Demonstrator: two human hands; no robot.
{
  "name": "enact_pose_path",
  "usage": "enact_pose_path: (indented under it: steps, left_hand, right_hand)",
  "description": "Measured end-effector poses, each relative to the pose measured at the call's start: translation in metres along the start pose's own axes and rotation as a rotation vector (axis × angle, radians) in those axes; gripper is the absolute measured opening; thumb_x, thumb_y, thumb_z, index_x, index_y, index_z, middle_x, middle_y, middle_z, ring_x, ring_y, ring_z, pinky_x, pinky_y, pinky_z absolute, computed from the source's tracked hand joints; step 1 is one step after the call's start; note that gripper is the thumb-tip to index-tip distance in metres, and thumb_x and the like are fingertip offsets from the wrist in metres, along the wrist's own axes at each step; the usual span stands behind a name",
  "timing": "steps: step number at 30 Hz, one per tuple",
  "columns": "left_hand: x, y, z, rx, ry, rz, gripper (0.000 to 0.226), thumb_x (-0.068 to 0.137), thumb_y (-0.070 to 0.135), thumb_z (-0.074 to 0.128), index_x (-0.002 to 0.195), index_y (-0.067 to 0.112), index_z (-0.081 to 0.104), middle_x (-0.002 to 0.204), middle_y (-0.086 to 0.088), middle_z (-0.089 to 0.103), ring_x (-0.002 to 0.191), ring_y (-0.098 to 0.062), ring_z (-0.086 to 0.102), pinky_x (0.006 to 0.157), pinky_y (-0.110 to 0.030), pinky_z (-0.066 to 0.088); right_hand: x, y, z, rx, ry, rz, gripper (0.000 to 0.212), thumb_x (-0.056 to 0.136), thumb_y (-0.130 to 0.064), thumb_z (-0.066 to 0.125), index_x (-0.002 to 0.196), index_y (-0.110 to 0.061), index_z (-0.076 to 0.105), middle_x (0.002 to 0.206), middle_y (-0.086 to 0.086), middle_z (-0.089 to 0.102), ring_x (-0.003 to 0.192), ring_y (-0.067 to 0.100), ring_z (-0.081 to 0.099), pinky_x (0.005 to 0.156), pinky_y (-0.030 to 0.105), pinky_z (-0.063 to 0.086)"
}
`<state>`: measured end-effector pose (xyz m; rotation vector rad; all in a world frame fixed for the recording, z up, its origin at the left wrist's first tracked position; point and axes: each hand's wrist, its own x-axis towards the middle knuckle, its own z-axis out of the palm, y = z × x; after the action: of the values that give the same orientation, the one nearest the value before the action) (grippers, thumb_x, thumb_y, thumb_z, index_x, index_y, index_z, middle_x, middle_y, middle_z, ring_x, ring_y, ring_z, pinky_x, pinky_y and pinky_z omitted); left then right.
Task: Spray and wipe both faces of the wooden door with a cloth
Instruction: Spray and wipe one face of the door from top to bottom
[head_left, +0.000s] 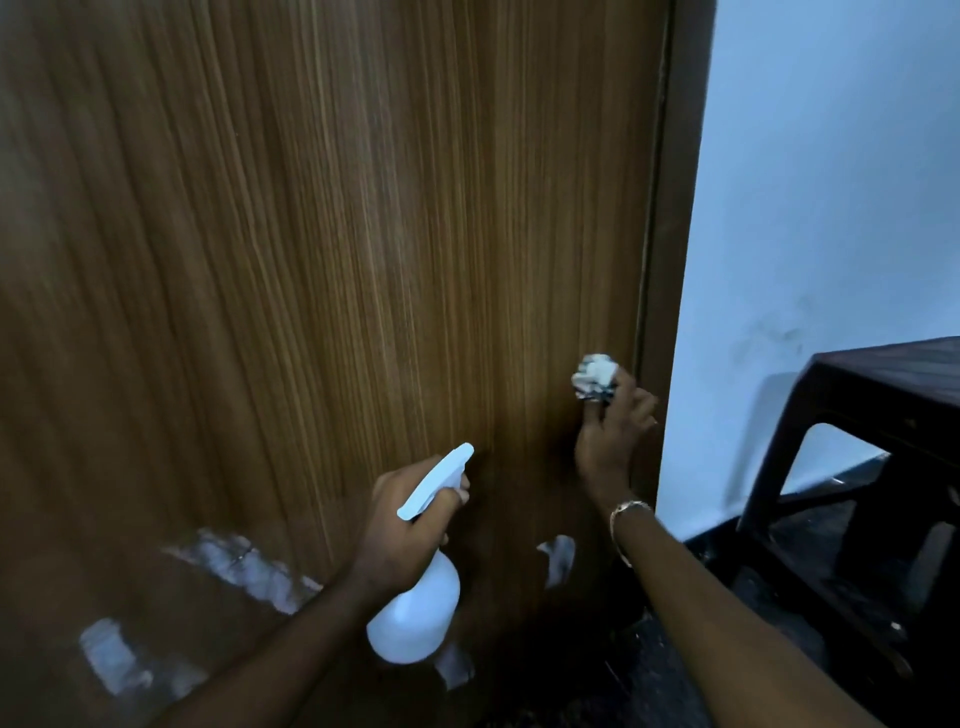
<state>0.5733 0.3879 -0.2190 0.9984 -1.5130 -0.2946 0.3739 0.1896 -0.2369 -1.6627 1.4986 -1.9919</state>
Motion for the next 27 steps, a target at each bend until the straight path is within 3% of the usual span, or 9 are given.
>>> enact_pose_path:
  steps: [2,7,11,14,16,18,20,24,27]
  left_hand:
    - [-0.011,-0.013,0.006,0.003,-0.010,0.007,0.024,0.088,0.028,0.059,0.090,0.011,0.076,0.078,-0.011,0.074,0.063,-0.035,0.070,0.043,-0.049,0.053]
    - [-0.044,-0.040,0.036,0.004,-0.055,0.069,0.021,0.092,0.027,0.060,0.094,0.015,0.076,0.078,-0.009,0.074,0.064,-0.026,0.071,0.050,-0.038,0.056]
    - [-0.069,-0.065,0.067,0.122,-0.088,0.117,0.018,0.096,0.024,0.058,0.083,0.018,0.069,0.071,0.003,0.066,0.060,-0.017,0.064,0.056,-0.041,0.053]
    - [-0.081,-0.083,0.077,0.226,-0.022,0.048,0.017,0.091,0.033,0.057,0.077,0.024,0.060,0.066,0.006,0.062,0.057,-0.015,0.061,0.052,-0.031,0.050]
    - [-0.088,-0.090,0.075,0.214,-0.025,0.036,0.017,0.091,0.034,0.057,0.080,0.022,0.060,0.069,0.004,0.063,0.058,-0.016,0.062,0.052,-0.034,0.051]
    - [-0.092,-0.091,0.064,0.166,-0.056,0.064,0.018,0.094,0.031,0.059,0.078,0.023,0.064,0.067,0.007,0.063,0.057,-0.015,0.062,0.053,-0.035,0.052]
    - [-0.092,-0.089,0.050,0.134,-0.060,0.066,0.020,0.094,0.029,0.059,0.080,0.017,0.069,0.069,0.005,0.065,0.060,-0.016,0.064,0.056,-0.038,0.054]
    - [-0.087,-0.084,0.014,0.124,0.002,0.061,0.027,0.089,0.033,0.060,0.081,0.012,0.074,0.071,0.011,0.069,0.059,-0.006,0.065,0.056,-0.022,0.051]
    - [-0.086,-0.082,0.001,0.164,0.004,0.080,0.028,0.090,0.030,0.056,0.072,0.010,0.067,0.060,0.006,0.060,0.051,-0.009,0.058,0.051,-0.025,0.045]
  right_hand:
    - [-0.023,0.005,-0.002,-0.033,-0.049,-0.173,0.054,0.090,-0.001,0.060,0.139,-0.024,0.049,0.128,0.017,0.039,0.111,0.028,0.041,0.090,0.034,0.035]
    - [-0.019,0.036,-0.020,0.039,-0.141,-0.184,0.055,0.090,-0.002,0.066,0.137,-0.028,0.057,0.120,0.007,0.040,0.110,0.024,0.045,0.094,0.033,0.042]
    - [-0.004,0.040,-0.046,0.106,-0.151,-0.205,0.046,0.090,-0.005,0.070,0.132,-0.024,0.064,0.111,0.011,0.046,0.097,0.010,0.054,0.093,0.010,0.044]
    - [-0.006,0.038,-0.050,0.075,-0.112,-0.139,0.040,0.090,-0.009,0.071,0.130,-0.013,0.066,0.107,0.008,0.054,0.091,0.009,0.055,0.083,-0.003,0.036]
    - [-0.016,0.035,-0.043,0.056,-0.075,-0.105,0.037,0.090,-0.012,0.071,0.127,-0.013,0.068,0.107,0.001,0.059,0.096,0.014,0.058,0.083,0.001,0.039]
    - [-0.033,0.033,-0.034,-0.003,-0.046,-0.153,0.034,0.089,-0.013,0.071,0.123,-0.017,0.070,0.112,0.000,0.065,0.099,0.020,0.059,0.085,0.020,0.045]
    - [-0.058,0.047,-0.027,-0.095,-0.070,-0.222,0.036,0.088,-0.008,0.071,0.122,-0.020,0.071,0.117,0.000,0.066,0.100,0.023,0.059,0.084,0.028,0.041]
    - [-0.087,0.075,-0.034,-0.030,-0.111,0.101,0.043,0.091,-0.003,0.061,0.129,-0.022,0.067,0.109,0.008,0.060,0.097,0.026,0.063,0.084,0.025,0.046]
    - [-0.073,0.048,-0.031,0.052,-0.007,0.265,0.032,0.094,-0.004,0.059,0.124,-0.010,0.067,0.109,0.019,0.058,0.091,0.025,0.059,0.073,0.002,0.038]
